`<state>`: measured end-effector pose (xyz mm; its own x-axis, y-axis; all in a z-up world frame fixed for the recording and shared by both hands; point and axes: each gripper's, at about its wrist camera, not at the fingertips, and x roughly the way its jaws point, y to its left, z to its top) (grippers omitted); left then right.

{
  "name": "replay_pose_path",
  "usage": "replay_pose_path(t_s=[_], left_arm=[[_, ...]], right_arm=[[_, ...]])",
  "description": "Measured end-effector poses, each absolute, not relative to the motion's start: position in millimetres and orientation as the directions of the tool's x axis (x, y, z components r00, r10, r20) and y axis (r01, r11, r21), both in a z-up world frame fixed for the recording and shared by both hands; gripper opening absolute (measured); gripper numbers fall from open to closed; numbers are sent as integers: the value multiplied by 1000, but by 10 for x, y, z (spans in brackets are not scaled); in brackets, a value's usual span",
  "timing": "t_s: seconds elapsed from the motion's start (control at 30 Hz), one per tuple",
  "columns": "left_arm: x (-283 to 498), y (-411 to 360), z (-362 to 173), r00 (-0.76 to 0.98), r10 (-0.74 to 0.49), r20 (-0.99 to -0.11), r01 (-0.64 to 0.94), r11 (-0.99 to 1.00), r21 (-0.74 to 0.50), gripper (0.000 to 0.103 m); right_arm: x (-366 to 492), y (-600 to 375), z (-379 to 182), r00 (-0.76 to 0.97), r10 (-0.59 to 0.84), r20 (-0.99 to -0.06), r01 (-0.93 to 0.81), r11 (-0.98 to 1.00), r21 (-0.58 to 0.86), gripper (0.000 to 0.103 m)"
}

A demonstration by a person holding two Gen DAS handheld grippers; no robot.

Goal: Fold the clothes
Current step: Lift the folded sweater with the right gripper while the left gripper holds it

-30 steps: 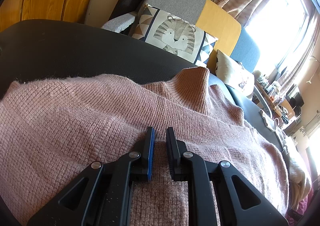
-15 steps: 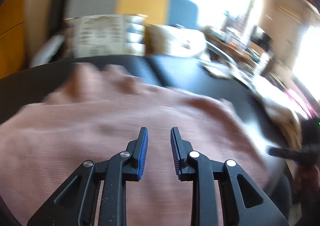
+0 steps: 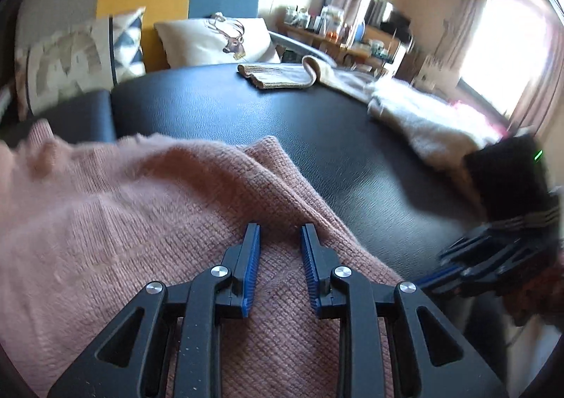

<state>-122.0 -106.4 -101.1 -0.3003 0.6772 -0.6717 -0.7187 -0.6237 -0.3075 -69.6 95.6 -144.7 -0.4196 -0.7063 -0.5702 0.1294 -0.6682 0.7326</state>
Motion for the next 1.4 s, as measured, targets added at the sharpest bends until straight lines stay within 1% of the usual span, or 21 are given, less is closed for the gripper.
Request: replay_pose_path(t_s=[0.03,0.1,0.23,0.4,0.53,0.73,0.9,1.03,1.1,1.13,1.2,1.27,1.4], left_arm=[[-1251,-1111,-1022,-281,696,-661,-708,-615,-347,25],[-1261,-1148,-1043,-265,715,-647,-698,-605,-382,25],[-1167,-1067,-1021,-307,683,-663,-720,-622,-308,25],[-1191,-1106,-1031,-293,696,-655,-715,-615,-333,25],[-1207,-1103,-1043,-290,700,-653,-714,-612,-339,25],[-1212,-1102,-1051,-289,704,-649,-714,-610,-344,25],[-1231,-1123,-1062,-280,714,-642,-712,-603,-361,25],[-1230,-1126,-1067,-279,716,-640,-712,-601,-363,25],[-1230,-1126,-1068,-280,716,-640,-712,-602,-362,25],[-1229,-1125,-1068,-280,716,-640,-712,-602,-362,25],[-1228,-1126,-1067,-281,716,-640,-712,-602,-361,25],[-1229,-1128,-1066,-282,714,-640,-713,-603,-359,25],[-1219,-1117,-1059,-290,708,-644,-715,-607,-346,25]], right_arm=[[-733,948,-1471,-391,-725,-567,139,-656,742,4],[-792,953,-1503,-351,-752,-558,149,-633,760,4],[-851,949,-1507,-280,-804,-525,183,-581,793,4],[-874,921,-1476,-202,-872,-446,239,-485,841,4],[-957,892,-1485,-169,-888,-428,248,-459,853,6],[-1136,673,-1424,23,-866,-499,327,-465,822,6],[-1029,617,-1430,138,-792,-595,401,-505,764,6],[-906,633,-1433,158,-784,-600,424,-495,758,6],[-780,601,-1457,193,-763,-617,449,-491,747,6],[-741,564,-1460,191,-756,-626,454,-497,740,3],[-683,579,-1438,139,-764,-630,444,-521,729,3],[-632,691,-1385,35,-783,-621,411,-555,724,9],[-626,919,-1385,-155,-799,-581,275,-600,751,13]])
